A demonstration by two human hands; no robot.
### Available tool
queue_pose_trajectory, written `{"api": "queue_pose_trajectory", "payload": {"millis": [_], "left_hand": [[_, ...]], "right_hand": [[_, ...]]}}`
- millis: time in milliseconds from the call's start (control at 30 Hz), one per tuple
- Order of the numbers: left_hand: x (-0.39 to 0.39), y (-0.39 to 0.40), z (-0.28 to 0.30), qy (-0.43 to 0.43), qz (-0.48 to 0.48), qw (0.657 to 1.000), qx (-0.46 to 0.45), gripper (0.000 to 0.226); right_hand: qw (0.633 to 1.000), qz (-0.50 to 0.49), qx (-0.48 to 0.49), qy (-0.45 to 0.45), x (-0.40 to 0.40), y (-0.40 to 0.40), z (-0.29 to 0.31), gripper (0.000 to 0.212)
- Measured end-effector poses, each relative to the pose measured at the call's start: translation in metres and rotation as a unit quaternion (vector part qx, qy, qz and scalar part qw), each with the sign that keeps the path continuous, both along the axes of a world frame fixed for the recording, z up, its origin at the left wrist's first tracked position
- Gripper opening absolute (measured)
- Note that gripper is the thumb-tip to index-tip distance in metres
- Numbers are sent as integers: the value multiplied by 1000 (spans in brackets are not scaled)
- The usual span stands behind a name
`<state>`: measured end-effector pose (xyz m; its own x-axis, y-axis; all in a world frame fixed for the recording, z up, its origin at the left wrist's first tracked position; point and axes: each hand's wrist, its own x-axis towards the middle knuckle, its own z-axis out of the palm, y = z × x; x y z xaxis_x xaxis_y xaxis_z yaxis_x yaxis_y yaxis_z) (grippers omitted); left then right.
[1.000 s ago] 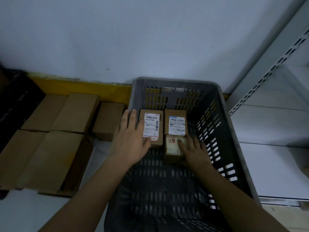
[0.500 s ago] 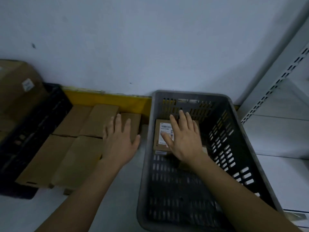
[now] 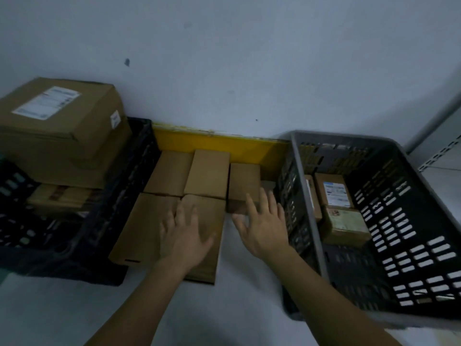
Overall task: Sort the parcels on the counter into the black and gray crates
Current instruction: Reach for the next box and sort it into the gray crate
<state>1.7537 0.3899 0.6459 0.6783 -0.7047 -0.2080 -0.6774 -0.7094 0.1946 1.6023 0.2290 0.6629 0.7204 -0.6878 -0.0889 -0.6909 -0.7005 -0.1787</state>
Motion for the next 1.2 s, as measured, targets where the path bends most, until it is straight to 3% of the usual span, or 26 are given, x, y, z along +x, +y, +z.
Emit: {"api": "queue_pose_trajectory", "payload": {"millis": [200,367,467,600,733,800,867,967,1033,1133,1200], "left_hand": [[-2,12,-31,108,20,992,58,126],[-9,-1,-49,105,53,987,107,143],[-12,-5,-54,88,56,988,113,140],[-12,4,-46,96,45,992,61,126],[-3,26,-22,157,73,985,-15,122],[5,37,-9,241,102,958,-115,120],[13,46,4,339,125,904,-229,117],[20,53,15,463,145,806,-339,102],[19,51,18,504,135,769,-368,89],[17,49,21,525,119,745,-395,86],[18,48,24,532,108,751,-377,81]], "right_hand": [[996,-16,21,80,2,41,-35,75],[996,-13,33,85,7,47,-39,74],[996,-16,45,78,7,48,-43,72],[995,-46,80,38,0,46,-47,72],[978,-100,159,-90,-4,47,-44,83],[958,-125,208,-154,-4,53,-41,88],[919,-150,292,-219,-4,60,-36,90],[787,-185,500,-310,-3,65,-18,103],[714,-145,596,-338,-3,66,-8,91],[712,-91,603,-348,-4,65,6,71],[717,-81,587,-366,-5,64,12,73]]}}
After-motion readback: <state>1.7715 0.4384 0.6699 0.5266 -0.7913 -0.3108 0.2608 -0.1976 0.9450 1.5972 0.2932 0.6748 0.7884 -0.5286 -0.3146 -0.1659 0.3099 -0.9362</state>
